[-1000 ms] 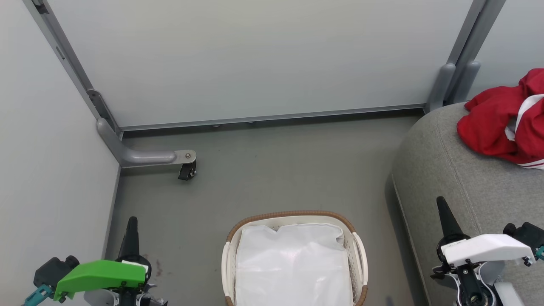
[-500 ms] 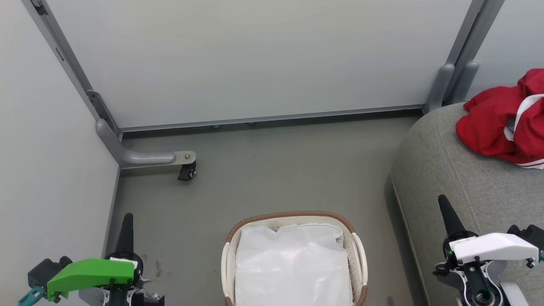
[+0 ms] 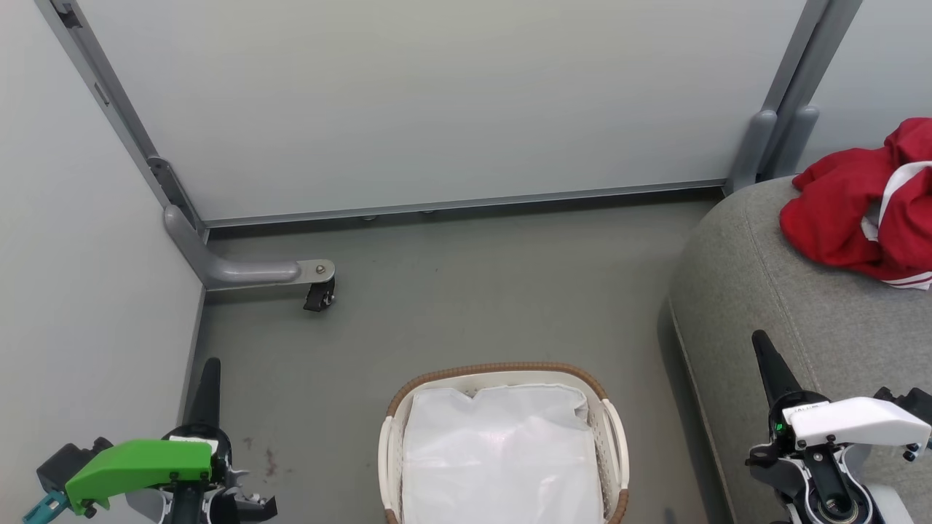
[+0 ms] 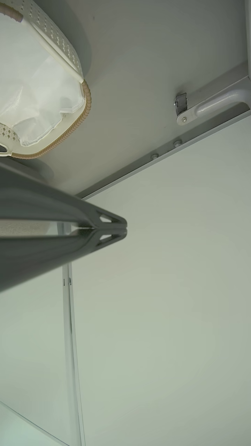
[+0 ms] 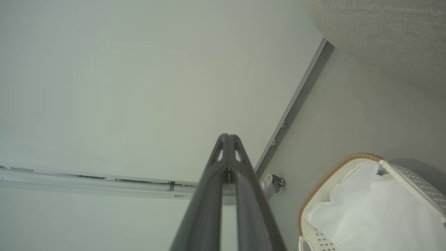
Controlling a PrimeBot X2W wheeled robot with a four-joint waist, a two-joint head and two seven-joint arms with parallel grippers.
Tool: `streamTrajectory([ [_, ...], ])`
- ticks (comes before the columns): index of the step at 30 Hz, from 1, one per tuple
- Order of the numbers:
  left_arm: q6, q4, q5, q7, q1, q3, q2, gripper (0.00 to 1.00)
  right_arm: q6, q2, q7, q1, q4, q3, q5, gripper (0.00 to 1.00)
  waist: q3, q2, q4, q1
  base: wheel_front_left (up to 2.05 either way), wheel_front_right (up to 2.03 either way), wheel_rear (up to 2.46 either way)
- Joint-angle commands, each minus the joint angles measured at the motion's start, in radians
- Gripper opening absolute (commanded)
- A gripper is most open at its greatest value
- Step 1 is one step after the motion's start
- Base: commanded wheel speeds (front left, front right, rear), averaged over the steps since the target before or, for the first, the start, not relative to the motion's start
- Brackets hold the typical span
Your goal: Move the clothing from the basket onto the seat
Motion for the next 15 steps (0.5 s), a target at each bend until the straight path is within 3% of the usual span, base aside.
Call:
streamTrajectory([
  [1,-0.005,-0.009,-0.022,0.008,-0.023,0.008,0.004,0.0,0.0,-0.006,0.006,0.003,-0.01,-0.005,0.021,0.0,0.0,0.0,0.0,0.0,0.0,0.0,0.0],
  [15,-0.008,-0.02,-0.11,0.036,-0.026,0.027,0.004,0.0,0.0,-0.007,0.035,0.005,-0.019,-0.014,0.127,0.0,-0.002,0.0,-0.002,0.0,0.0,0.0,0.0],
])
